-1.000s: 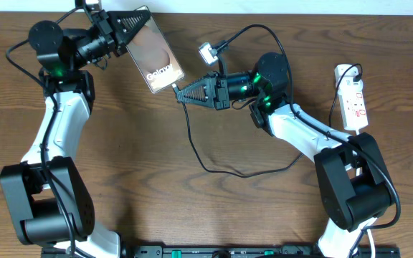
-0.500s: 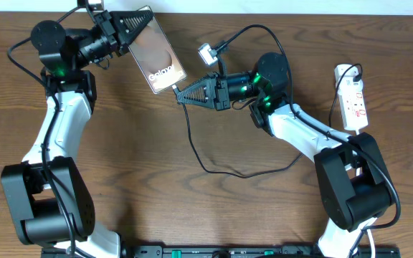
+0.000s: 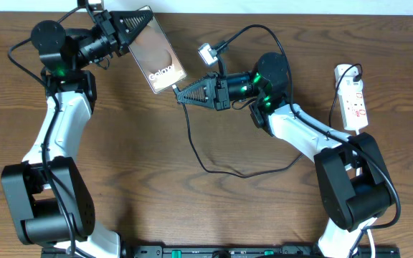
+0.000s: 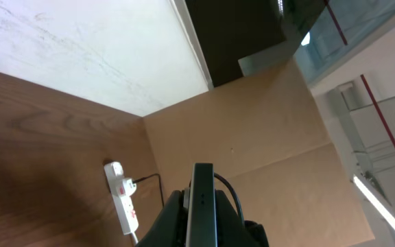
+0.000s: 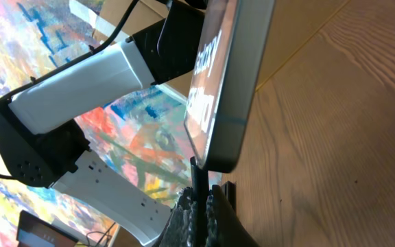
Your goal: Plug charger to phone and switch on socket
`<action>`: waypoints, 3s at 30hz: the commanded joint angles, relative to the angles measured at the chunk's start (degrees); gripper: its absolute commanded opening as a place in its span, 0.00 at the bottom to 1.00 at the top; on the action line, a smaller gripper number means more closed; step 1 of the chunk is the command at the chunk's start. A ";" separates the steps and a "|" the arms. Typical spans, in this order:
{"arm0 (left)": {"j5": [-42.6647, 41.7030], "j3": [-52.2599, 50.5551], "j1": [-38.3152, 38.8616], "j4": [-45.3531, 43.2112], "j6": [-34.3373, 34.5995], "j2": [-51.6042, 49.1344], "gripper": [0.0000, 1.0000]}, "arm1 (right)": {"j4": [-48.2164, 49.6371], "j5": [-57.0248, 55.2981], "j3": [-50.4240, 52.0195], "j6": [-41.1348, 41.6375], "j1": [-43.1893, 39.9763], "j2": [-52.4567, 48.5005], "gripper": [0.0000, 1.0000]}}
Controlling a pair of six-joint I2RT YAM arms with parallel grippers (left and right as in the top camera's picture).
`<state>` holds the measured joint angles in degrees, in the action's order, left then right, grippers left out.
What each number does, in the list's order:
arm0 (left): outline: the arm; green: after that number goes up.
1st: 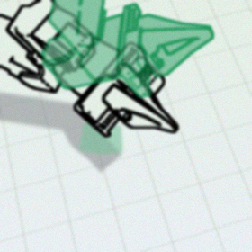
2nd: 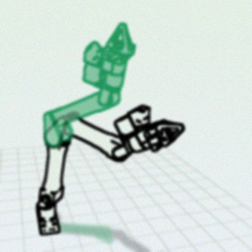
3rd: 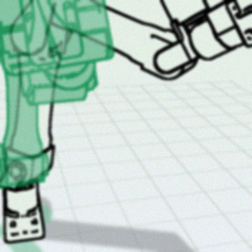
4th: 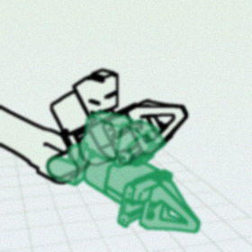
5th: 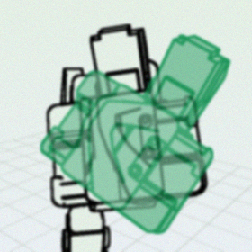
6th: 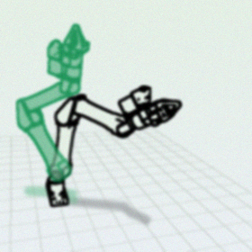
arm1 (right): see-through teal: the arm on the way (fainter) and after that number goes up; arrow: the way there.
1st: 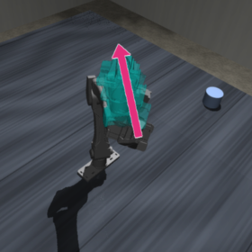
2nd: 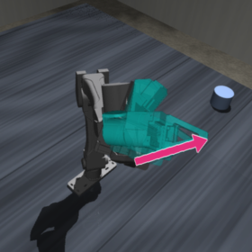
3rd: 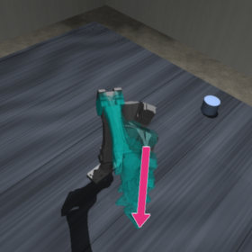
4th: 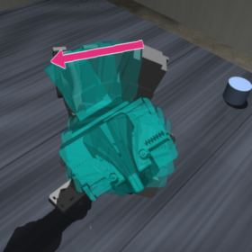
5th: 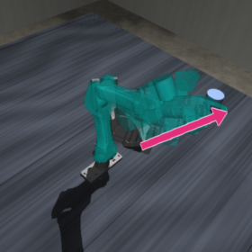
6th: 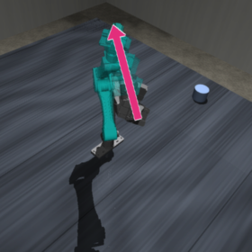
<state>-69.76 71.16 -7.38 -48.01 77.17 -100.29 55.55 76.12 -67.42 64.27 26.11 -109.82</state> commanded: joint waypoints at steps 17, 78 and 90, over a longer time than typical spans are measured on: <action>-0.72 0.96 1.68 -0.50 -0.20 1.07 0.07 | 0.22 -2.49 -0.28 -0.24 -0.28 -0.04 0.01; -5.88 0.96 1.73 -0.50 -2.75 1.07 0.07 | 0.26 -15.50 -0.28 6.14 -0.20 -0.04 0.01; -4.98 0.96 1.73 -0.50 -2.78 1.07 0.08 | 2.12 -17.92 -0.28 5.33 -0.20 -0.04 0.01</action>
<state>-68.95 71.16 -6.66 -48.23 73.45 -100.29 56.60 68.36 -67.05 70.91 26.22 -109.82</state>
